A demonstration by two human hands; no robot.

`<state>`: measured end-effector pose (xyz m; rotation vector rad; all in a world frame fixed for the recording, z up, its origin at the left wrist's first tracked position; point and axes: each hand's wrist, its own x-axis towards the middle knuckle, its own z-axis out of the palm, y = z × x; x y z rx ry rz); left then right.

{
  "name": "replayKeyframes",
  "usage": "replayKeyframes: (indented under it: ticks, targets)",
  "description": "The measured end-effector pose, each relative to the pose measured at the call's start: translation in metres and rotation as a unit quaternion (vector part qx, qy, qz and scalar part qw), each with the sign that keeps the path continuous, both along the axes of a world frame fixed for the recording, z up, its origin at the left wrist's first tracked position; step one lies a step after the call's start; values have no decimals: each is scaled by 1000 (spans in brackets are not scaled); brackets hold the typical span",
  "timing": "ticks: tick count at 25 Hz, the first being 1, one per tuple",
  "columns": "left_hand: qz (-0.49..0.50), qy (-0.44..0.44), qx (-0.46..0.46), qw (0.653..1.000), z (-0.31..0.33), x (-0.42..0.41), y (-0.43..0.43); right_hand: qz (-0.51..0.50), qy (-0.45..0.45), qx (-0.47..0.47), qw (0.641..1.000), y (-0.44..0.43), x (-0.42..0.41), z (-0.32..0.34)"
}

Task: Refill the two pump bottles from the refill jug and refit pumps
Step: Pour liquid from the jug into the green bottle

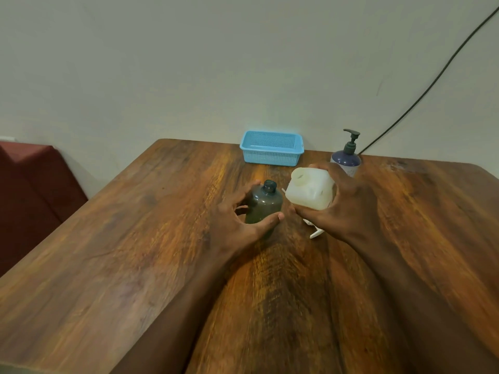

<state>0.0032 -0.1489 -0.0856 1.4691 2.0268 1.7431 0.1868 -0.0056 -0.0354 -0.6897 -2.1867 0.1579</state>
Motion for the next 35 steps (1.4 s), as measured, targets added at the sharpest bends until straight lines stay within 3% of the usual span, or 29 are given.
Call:
replayKeyframes:
  ticks: [5, 20, 35]
  targets:
    - [15, 46, 17, 999, 9, 0, 16, -26, 2, 44, 999, 20, -8, 7]
    - [17, 45, 73, 996, 25, 16, 33, -25, -43, 126, 991, 46, -3, 34]
    - [22, 41, 51, 998, 23, 19, 36, -20, -55, 179, 982, 51, -5, 32]
